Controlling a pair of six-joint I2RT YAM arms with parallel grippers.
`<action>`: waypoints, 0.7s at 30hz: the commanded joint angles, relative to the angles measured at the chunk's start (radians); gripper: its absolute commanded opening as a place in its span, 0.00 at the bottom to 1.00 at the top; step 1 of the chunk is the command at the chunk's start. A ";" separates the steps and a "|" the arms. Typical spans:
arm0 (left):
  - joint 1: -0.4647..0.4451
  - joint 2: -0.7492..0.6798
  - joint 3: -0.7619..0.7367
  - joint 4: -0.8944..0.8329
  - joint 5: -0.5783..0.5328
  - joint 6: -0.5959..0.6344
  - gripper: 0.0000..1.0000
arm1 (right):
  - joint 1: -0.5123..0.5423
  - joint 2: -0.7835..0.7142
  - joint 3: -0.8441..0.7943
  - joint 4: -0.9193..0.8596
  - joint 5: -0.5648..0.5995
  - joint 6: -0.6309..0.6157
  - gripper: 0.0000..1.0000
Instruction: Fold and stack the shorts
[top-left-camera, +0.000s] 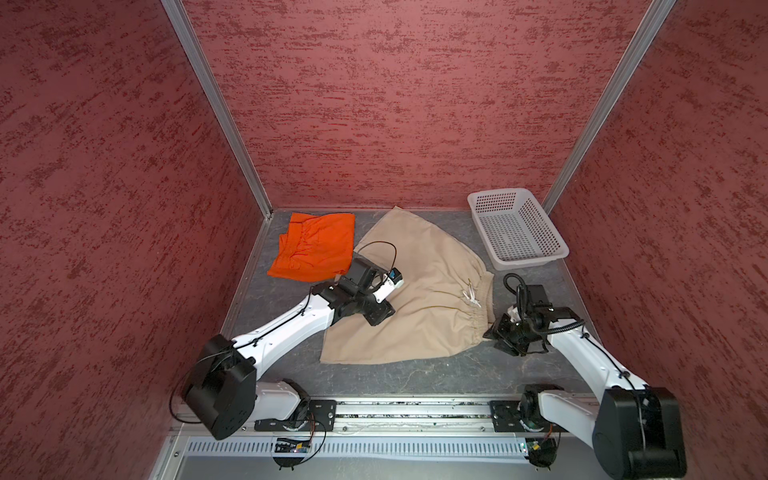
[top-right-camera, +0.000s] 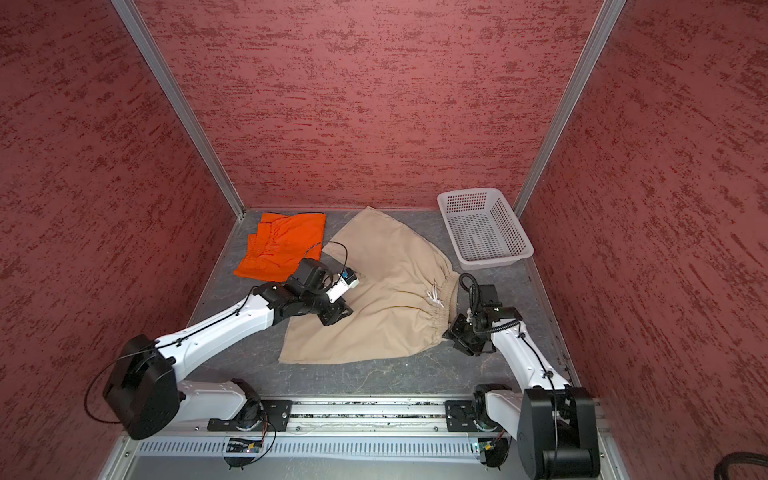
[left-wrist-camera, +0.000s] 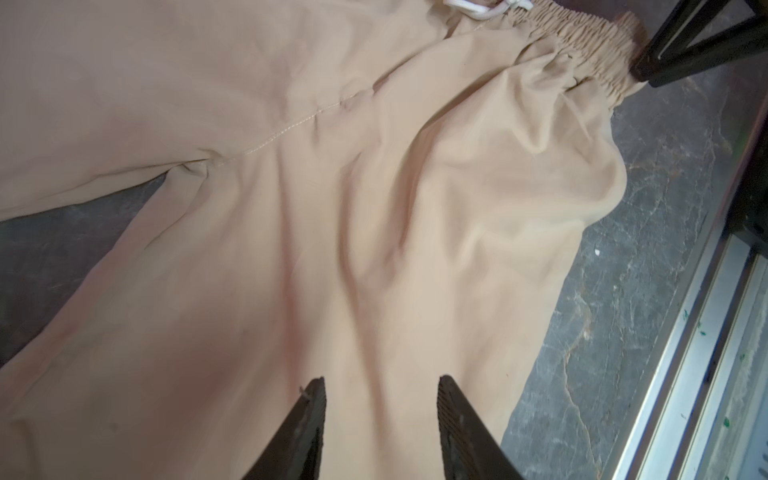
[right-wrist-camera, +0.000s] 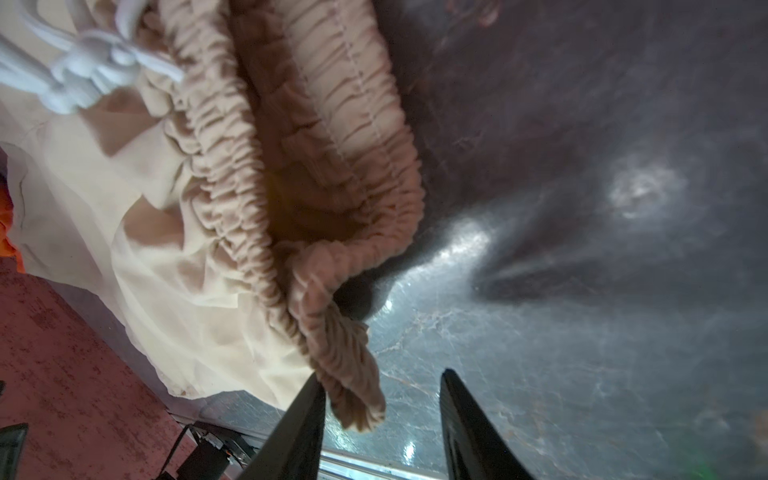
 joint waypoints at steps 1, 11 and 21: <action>-0.007 0.056 0.007 0.126 -0.005 -0.150 0.44 | -0.005 -0.002 0.004 0.107 0.013 0.026 0.45; 0.035 0.260 0.131 0.145 -0.060 -0.391 0.20 | -0.005 0.055 0.005 0.083 -0.007 0.053 0.13; 0.111 0.405 0.163 0.089 -0.075 -0.517 0.12 | -0.005 0.085 0.010 -0.167 0.154 0.069 0.06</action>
